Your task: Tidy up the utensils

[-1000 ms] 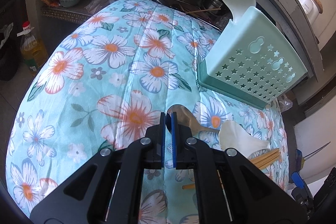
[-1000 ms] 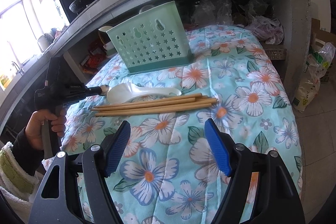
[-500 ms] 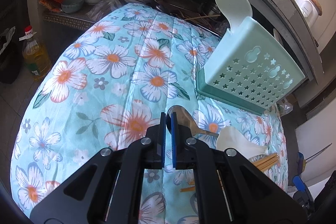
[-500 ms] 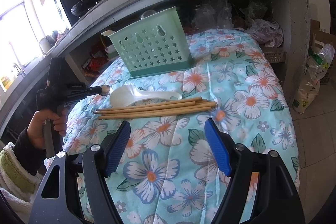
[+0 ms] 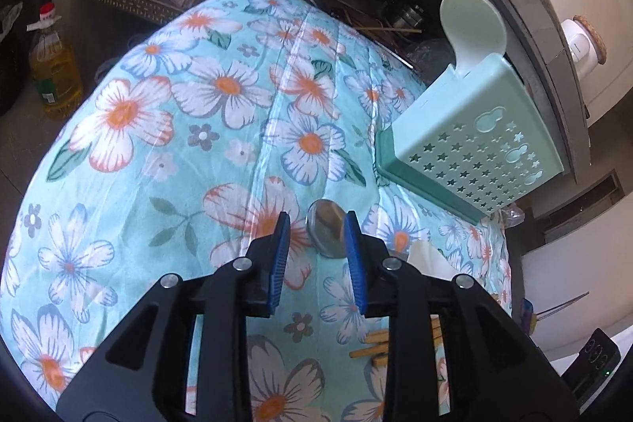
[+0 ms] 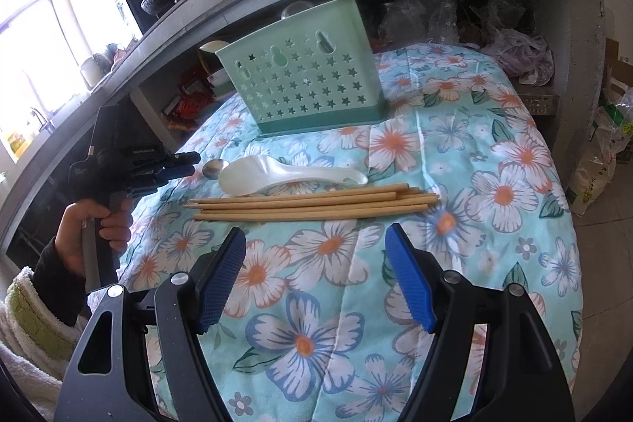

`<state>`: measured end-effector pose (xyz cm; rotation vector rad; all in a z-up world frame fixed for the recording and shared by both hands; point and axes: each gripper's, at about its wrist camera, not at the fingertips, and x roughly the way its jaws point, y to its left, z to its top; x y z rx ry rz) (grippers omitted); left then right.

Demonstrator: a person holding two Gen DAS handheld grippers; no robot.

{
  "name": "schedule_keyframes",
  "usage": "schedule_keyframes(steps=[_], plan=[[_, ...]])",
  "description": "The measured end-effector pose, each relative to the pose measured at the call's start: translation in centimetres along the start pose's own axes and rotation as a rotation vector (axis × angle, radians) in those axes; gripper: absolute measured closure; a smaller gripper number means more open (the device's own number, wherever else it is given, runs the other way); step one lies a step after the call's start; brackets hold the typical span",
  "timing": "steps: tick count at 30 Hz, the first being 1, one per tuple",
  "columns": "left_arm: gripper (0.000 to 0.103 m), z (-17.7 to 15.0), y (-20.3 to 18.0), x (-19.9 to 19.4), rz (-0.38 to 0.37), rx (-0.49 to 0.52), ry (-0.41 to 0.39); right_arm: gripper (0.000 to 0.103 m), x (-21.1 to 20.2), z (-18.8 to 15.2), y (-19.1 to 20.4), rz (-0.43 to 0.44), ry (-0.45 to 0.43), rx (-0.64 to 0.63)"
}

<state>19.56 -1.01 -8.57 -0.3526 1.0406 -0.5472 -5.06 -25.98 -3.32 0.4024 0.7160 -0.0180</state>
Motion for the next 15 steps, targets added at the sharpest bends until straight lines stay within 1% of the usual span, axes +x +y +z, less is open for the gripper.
schedule_keyframes(steps=[5, 7, 8, 10, 11, 13, 15], plan=[[0.080, 0.0, -0.2, 1.6, -0.026, 0.013, 0.038, 0.032, 0.6, 0.4, 0.9, -0.002, 0.019, -0.026], [0.084, -0.1, -0.5, 2.4, -0.024, 0.015, 0.056, 0.032, 0.7, 0.6, 1.3, -0.002, 0.021, -0.039], [0.086, 0.0, -0.6, 2.6, -0.020, 0.022, 0.053, 0.032, 0.8, 0.8, 1.6, 0.000, 0.022, -0.049], [0.096, 0.0, -0.7, 2.9, -0.013, 0.035, 0.052, 0.032, 1.0, 1.1, 2.3, -0.004, 0.026, -0.076], [0.097, 0.1, -0.6, 3.1, -0.025, 0.025, 0.053, 0.035, 1.1, 1.3, 2.7, -0.006, 0.030, -0.093], [0.098, 0.2, -0.3, 2.8, -0.053, 0.005, 0.041, 0.036, 1.5, 1.9, 3.8, -0.011, 0.038, -0.135], [0.099, 0.2, -0.2, 2.0, -0.065, 0.003, 0.013, 0.039, 1.7, 2.4, 4.7, -0.009, 0.040, -0.171]])
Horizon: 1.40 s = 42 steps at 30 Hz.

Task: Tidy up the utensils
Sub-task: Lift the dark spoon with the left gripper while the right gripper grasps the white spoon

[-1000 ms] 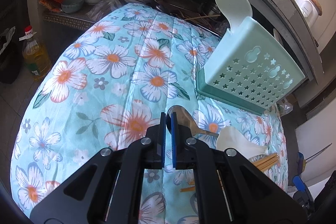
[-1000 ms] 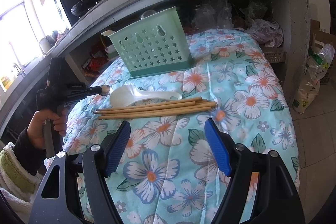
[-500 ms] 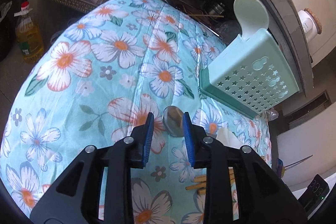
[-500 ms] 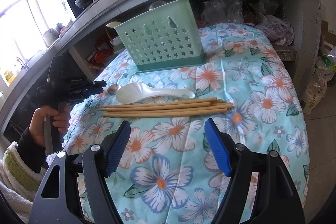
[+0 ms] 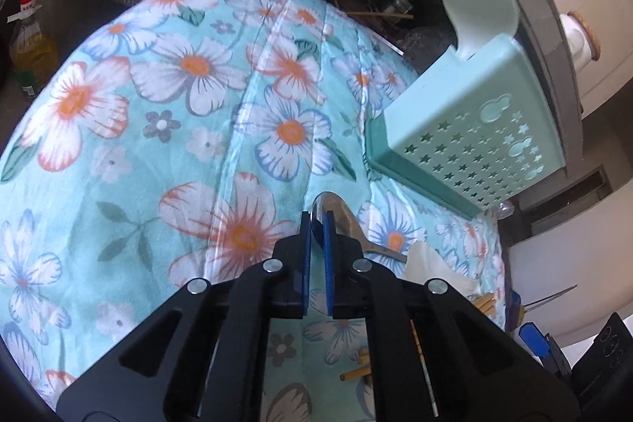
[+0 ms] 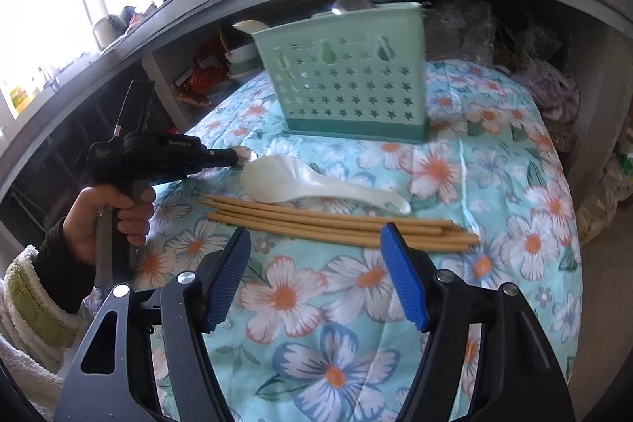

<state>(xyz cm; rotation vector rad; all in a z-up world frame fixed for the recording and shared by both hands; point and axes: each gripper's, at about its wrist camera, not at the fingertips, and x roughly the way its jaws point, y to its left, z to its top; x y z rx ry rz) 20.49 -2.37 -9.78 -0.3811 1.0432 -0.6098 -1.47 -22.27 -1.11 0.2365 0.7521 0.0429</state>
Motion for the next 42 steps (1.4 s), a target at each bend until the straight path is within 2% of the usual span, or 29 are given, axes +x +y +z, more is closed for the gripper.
schedule_keyframes(steps=[5, 10, 12, 18, 22, 24, 28, 36, 40, 42], plan=[[0.102, 0.4, 0.1, -3.4, -0.004, 0.012, -0.116, 0.045, 1.6, 2.1, 3.4, -0.002, 0.008, -0.119], [0.103, 1.0, 0.8, -7.2, 0.028, 0.023, -0.239, 0.050, 4.0, 3.2, 6.3, 0.003, 0.043, -0.206], [0.103, 1.1, 1.3, -8.3, 0.044, 0.025, -0.274, 0.054, 5.5, 3.5, 7.2, -0.007, 0.076, -0.228], [0.103, 1.3, 2.8, -10.1, 0.071, 0.011, -0.342, 0.059, 9.0, 4.4, 8.3, -0.057, 0.168, -0.282], [0.103, 1.3, 3.7, -10.7, 0.069, -0.002, -0.362, 0.062, 10.7, 4.5, 8.8, -0.088, 0.218, -0.316], [0.103, 1.2, 4.0, -10.7, 0.065, -0.009, -0.362, 0.069, 11.8, 4.4, 8.8, -0.110, 0.248, -0.326], [0.103, 1.2, 4.5, -10.8, 0.058, -0.016, -0.364, 0.074, 13.3, 4.4, 8.3, -0.141, 0.298, -0.317], [0.103, 1.0, 4.9, -10.8, 0.052, -0.022, -0.363, 0.074, 14.9, 4.1, 9.1, -0.191, 0.345, -0.417], [0.103, 1.0, 5.0, -10.8, 0.055, -0.033, -0.366, 0.075, 15.4, 4.3, 9.0, -0.200, 0.358, -0.427], [0.103, 1.0, 5.0, -10.9, 0.058, -0.032, -0.370, 0.080, 15.5, 4.3, 9.1, -0.197, 0.357, -0.431]])
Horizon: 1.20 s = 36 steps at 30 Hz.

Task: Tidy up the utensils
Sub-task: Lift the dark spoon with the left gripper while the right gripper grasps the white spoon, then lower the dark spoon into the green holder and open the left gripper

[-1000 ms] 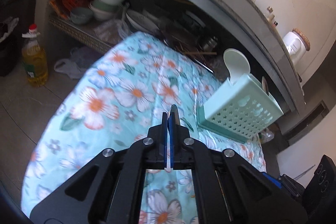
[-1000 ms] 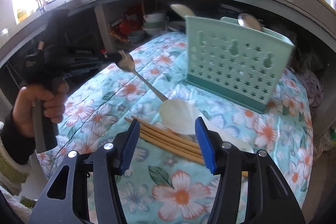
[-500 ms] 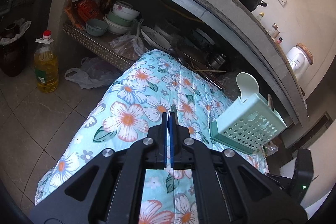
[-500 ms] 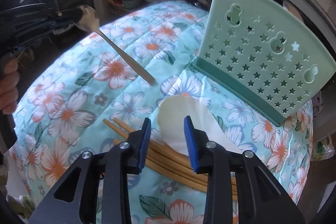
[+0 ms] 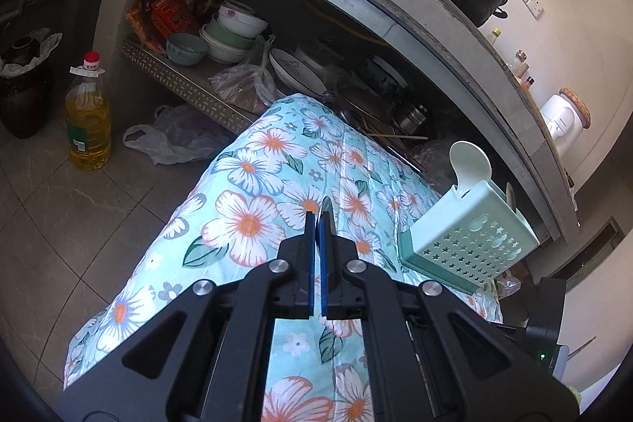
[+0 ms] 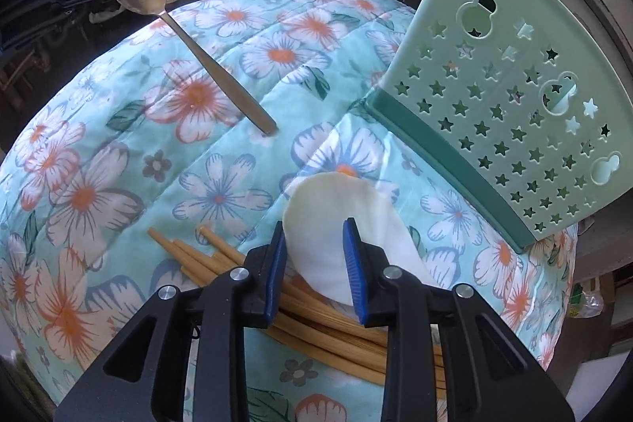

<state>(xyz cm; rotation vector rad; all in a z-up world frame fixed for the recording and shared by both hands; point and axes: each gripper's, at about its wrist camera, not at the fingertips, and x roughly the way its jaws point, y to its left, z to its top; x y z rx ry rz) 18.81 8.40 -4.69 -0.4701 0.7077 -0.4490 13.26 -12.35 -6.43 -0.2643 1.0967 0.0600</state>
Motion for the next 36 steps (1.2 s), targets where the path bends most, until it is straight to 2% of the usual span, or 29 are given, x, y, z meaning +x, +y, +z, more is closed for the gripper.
schedule_keyframes(steps=[2, 5, 12, 19, 24, 28, 32, 36], plan=[[0.103, 0.0, -0.1, -0.2, 0.004, 0.004, -0.005, 0.088, -0.3, 0.1, 0.2, -0.015, -0.022, -0.012], [0.103, 0.1, -0.3, -0.7, 0.010, 0.013, -0.015, 0.094, -1.4, 0.1, 0.1, -0.044, -0.066, -0.007], [0.103, 0.5, -2.0, -2.7, 0.012, 0.061, -0.062, 0.100, -6.5, -0.1, -3.9, -0.081, -0.229, 0.119], [0.103, 1.4, -4.8, -4.9, -0.015, 0.121, -0.119, 0.101, -12.3, -2.3, -9.5, -0.059, -0.392, 0.313], [0.103, 2.9, -8.4, -7.2, -0.075, 0.185, -0.175, 0.101, -16.2, -4.9, -12.6, -0.028, -0.510, 0.425], [0.103, 5.3, -12.0, -8.6, -0.172, 0.215, -0.219, 0.101, -17.8, -6.1, -13.8, -0.011, -0.570, 0.456], [0.103, 6.9, -16.2, -8.4, -0.155, 0.323, -0.268, 0.101, -19.2, -7.2, -14.6, 0.011, -0.617, 0.477], [0.103, 7.9, -19.6, -6.4, -0.084, 0.443, -0.295, 0.101, -19.7, -8.1, -15.4, 0.031, -0.653, 0.499]])
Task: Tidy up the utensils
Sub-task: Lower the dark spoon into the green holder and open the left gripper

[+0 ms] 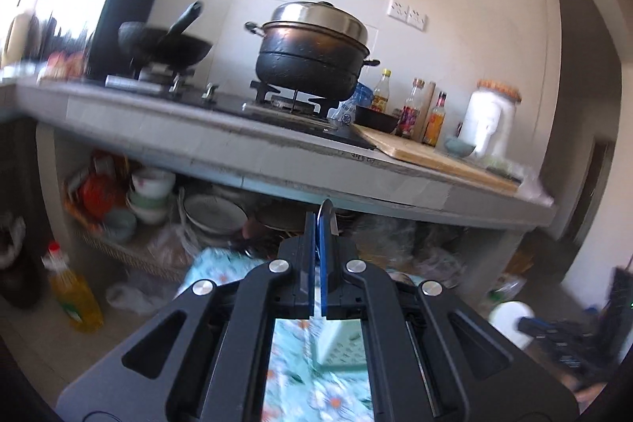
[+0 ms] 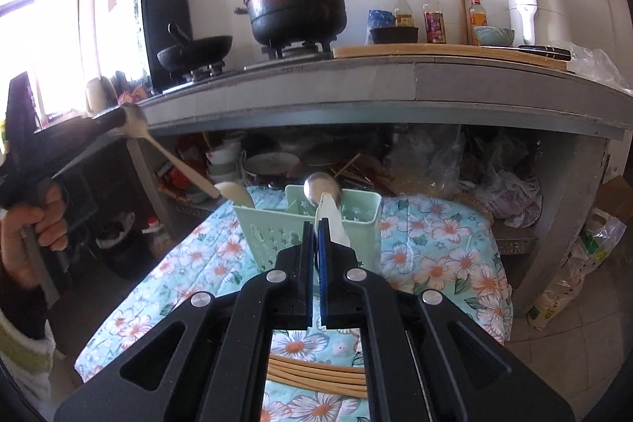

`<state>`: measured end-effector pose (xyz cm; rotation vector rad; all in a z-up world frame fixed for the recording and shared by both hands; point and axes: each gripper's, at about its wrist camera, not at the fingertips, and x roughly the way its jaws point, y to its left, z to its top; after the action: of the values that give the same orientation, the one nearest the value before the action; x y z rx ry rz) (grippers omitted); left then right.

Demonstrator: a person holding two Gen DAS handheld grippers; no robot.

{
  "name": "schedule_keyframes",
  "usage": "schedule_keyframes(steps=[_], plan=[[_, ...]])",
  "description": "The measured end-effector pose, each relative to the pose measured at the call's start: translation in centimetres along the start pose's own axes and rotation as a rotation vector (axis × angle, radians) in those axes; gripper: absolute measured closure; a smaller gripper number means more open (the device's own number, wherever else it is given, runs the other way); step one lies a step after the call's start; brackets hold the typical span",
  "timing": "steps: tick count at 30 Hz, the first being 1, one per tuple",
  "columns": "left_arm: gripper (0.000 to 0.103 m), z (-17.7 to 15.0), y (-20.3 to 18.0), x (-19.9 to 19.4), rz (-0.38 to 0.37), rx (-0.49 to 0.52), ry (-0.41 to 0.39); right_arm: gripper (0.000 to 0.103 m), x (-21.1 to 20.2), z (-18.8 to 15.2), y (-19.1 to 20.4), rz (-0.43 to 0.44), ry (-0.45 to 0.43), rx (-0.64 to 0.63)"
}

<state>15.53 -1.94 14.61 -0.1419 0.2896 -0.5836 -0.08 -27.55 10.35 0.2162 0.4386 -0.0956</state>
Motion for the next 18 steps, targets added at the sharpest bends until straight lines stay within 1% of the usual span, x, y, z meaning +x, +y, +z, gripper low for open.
schedule_keyframes(steps=[2, 5, 8, 10, 14, 16, 18], plan=[[0.103, 0.4, -1.2, 1.6, 0.034, 0.063, 0.009, 0.101, -0.3, -0.1, -0.3, 0.007, -0.007, 0.008], [0.103, 0.5, -2.6, 4.1, 0.069, 0.155, 0.047, 0.101, -0.5, -0.2, -0.8, 0.018, -0.016, 0.018], [0.103, 0.0, -3.6, 6.6, 0.088, 0.220, 0.096, 0.101, -0.6, -0.1, -1.3, 0.031, -0.023, 0.027], [0.103, -0.7, -4.3, 8.4, 0.099, 0.261, 0.144, 0.101, -0.7, -0.2, -1.5, 0.034, -0.026, 0.032], [0.103, -2.1, -4.9, 11.2, 0.078, 0.285, 0.225, 0.101, -0.8, -0.1, -2.1, 0.043, -0.030, 0.045], [0.103, -2.8, -5.1, 12.3, 0.056, 0.267, 0.261, 0.101, -0.8, -0.1, -2.4, 0.046, -0.031, 0.052], [0.102, -3.3, -4.9, 13.2, 0.013, 0.226, 0.296, 0.101, -0.8, -0.1, -2.8, 0.051, -0.030, 0.065]])
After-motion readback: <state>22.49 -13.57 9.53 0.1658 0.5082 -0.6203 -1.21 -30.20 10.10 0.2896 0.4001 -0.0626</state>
